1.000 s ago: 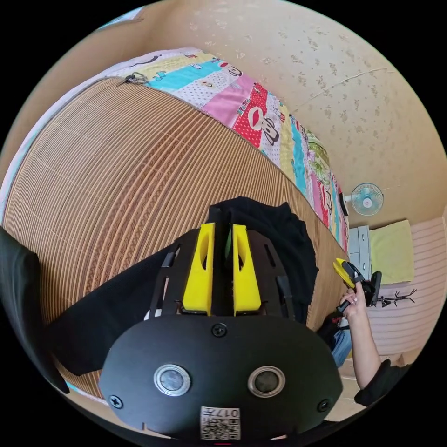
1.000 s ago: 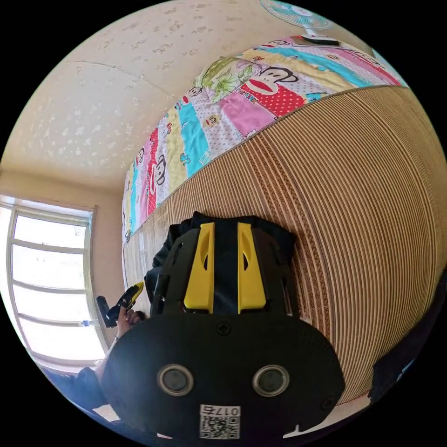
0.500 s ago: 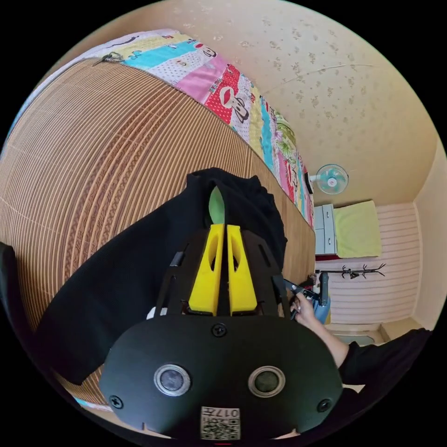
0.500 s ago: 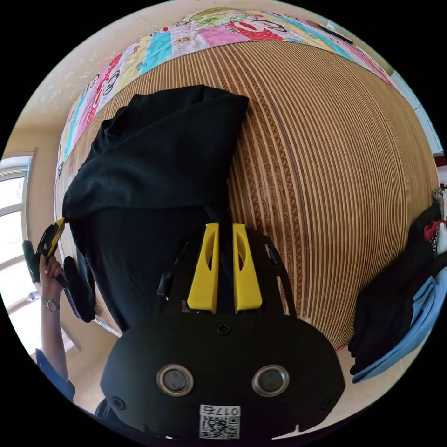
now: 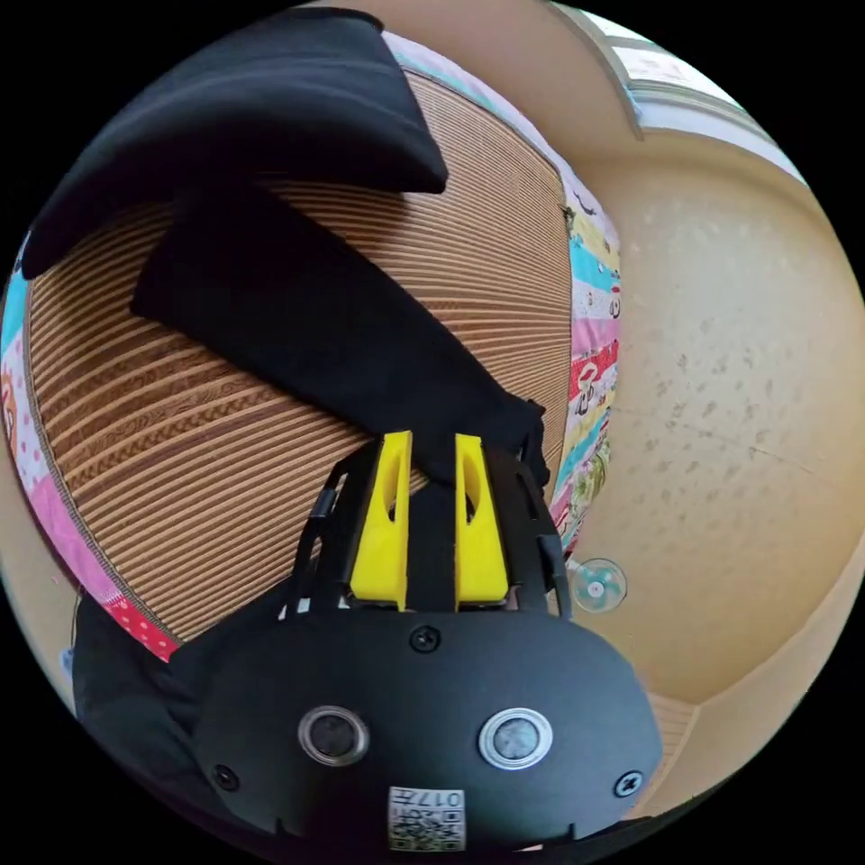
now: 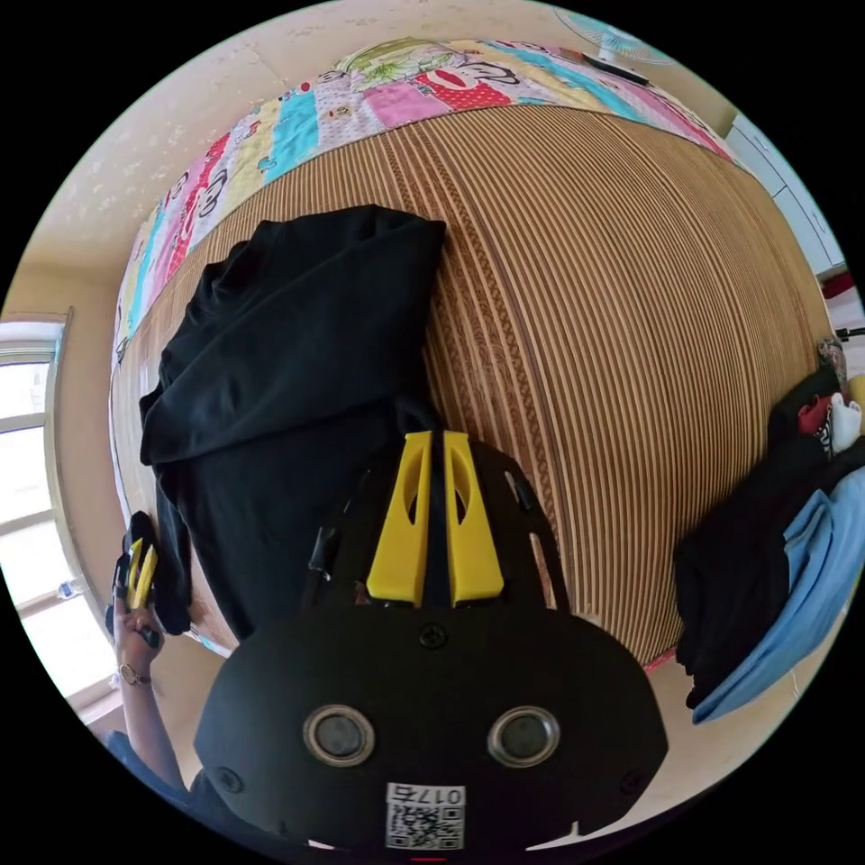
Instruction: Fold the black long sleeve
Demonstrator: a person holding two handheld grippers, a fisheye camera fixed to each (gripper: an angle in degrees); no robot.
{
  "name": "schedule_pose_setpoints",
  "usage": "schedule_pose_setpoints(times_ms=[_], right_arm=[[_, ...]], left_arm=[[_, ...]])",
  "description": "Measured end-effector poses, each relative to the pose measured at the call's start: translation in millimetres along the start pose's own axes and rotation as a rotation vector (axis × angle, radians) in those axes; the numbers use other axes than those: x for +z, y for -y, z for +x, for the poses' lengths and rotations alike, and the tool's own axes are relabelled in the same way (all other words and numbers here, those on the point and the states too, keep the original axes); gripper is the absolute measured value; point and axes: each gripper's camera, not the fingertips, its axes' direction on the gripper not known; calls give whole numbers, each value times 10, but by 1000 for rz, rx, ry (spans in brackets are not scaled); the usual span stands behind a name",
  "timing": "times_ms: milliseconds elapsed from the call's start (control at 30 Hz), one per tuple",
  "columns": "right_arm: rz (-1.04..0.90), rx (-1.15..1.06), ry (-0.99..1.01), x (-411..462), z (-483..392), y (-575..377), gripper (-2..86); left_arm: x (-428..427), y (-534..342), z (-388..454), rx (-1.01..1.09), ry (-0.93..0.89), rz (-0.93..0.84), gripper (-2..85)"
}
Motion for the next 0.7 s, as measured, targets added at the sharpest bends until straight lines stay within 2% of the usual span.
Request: schedule_pose_setpoints(times_ms=[100,233,333,467,500,600,700], right_arm=[[6,36,59,-184,47,-291,27],[-30,77,87,-349,69,-658,29],[-49,105,84,-440,15,-881,29],[-46,122,120,-578,-162,-1057,29],[-44,118,129,-617,-250,-1094,29],[-55,86,144,-670,-508,-1166,29],[-64,89,166,-713,-688,-1243,29]], left_arm=[[-154,48,-466,-163,21,63,97],[-483,320,-771,-305,98,254,102],[-421,511,-1023,-459,59,193,106],[-297,498,-1415,-643,-29,143,43],[-294,473,-1433,-644,-32,136,39],[-390,407,-1241,-477,-56,95,27],[-771,302,-699,-194,-119,123,20]])
